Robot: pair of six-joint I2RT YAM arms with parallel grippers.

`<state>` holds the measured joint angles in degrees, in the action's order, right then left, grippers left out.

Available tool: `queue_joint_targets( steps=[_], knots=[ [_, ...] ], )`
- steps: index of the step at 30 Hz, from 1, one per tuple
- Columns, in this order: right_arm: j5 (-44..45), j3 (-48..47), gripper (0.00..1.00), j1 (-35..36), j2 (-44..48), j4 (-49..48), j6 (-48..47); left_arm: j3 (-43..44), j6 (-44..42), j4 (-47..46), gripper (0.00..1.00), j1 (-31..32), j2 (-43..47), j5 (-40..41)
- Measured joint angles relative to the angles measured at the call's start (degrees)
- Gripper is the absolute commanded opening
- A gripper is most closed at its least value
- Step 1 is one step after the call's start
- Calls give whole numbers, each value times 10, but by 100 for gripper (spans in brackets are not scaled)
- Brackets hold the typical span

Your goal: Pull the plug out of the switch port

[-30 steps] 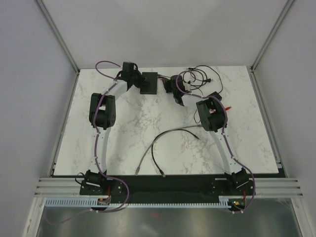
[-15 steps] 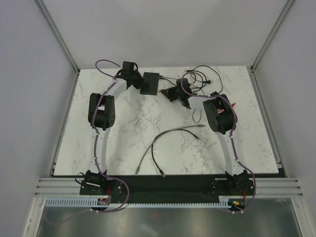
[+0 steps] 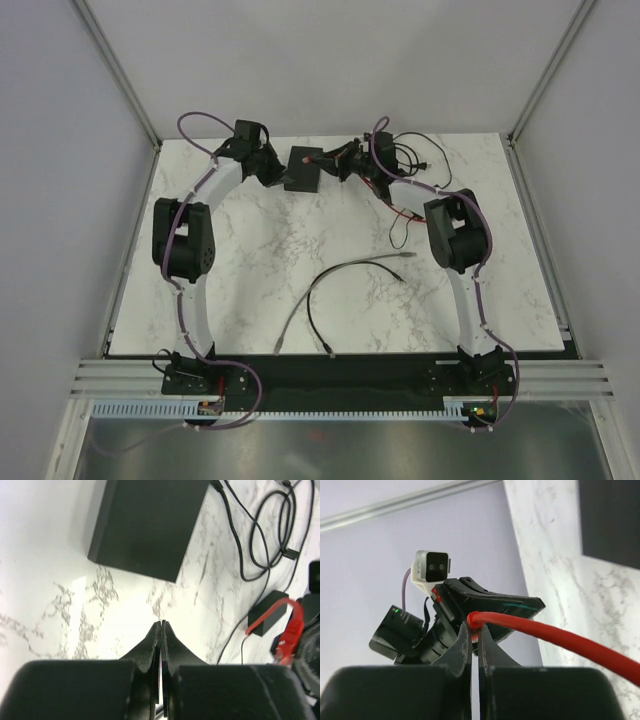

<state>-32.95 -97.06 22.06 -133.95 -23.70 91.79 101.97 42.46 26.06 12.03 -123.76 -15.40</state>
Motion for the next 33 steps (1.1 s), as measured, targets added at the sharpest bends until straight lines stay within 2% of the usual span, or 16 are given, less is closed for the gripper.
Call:
queue_joint_targets(
  steps=[7,15,23,29,33],
  knots=[
    [-56,19,0,-2,59,-86,59,-87,-31,17,2,6,111,-31],
    [-88,21,0,-3,123,-273,168,-156,-65,43,2,11,209,-45],
    [-96,14,0,-14,129,-362,211,-165,-77,56,2,11,251,-48],
    [-112,13,0,-18,129,-459,225,-169,-84,61,2,11,254,-48],
    [-119,37,0,-17,132,-491,228,-174,-87,70,2,11,254,-50]
  ],
)
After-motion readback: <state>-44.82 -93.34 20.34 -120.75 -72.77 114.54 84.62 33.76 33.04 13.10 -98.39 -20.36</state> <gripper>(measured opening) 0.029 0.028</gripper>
